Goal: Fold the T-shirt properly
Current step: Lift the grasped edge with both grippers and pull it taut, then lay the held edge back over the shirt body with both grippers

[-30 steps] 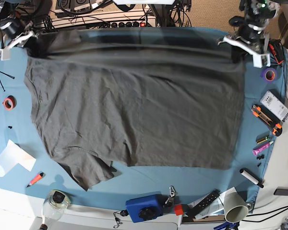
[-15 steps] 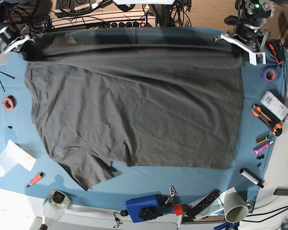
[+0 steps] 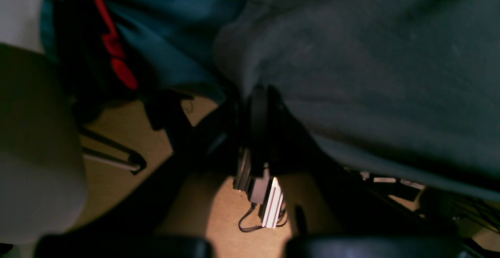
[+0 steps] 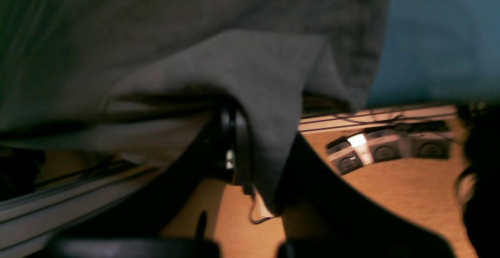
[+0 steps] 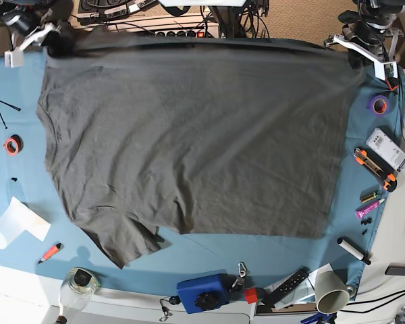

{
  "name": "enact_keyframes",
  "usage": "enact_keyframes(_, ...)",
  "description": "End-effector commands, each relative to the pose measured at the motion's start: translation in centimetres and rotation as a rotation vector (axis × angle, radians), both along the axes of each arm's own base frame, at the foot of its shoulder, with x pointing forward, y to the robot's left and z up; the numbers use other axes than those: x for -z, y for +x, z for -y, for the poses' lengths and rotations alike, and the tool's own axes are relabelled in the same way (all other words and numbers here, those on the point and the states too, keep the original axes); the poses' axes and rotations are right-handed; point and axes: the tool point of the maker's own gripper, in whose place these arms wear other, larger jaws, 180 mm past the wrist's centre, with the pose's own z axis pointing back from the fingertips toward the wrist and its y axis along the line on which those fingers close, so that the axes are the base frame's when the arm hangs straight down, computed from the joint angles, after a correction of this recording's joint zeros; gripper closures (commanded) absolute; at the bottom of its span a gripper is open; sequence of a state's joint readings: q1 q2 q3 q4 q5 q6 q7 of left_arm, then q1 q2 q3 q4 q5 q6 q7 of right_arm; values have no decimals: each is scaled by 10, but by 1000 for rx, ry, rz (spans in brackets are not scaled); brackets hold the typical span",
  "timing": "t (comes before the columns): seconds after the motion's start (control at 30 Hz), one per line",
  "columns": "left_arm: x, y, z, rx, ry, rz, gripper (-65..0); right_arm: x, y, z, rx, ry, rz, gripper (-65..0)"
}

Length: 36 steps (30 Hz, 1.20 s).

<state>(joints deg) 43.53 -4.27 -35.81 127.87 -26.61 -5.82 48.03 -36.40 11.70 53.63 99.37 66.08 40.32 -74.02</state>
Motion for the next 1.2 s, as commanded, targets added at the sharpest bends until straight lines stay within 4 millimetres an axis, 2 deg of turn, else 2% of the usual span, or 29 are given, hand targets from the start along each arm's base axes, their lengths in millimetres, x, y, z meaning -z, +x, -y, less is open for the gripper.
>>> enact_keyframes(0.0,-11,4,-10,-12,48,43,0,-11,6,9,7,-29,35,0)
enact_keyframes(0.27,-20,17,-9,-17,37,120,0,-28,20,2,-35,-56,92,0)
enact_keyframes(0.5,-30,39,-4,16,34,187,0,-48,36,-4,-87,-140,149,0)
enact_keyframes(0.63,-32,50,-2,27,26,215,0,-50,47,3,-78,-181,169,0)
enact_keyframes(0.83,-11,63,22,79,-15,193,0,-55,66,7,-70,-216,205,0)
enact_keyframes(1.0,-22,87,25,86,46,262,0,-57,73,11,-60,-238,218,0)
enact_keyframes(1.17,-28,99,29,101,53,293,0,-57,75,12,-58,-248,222,0)
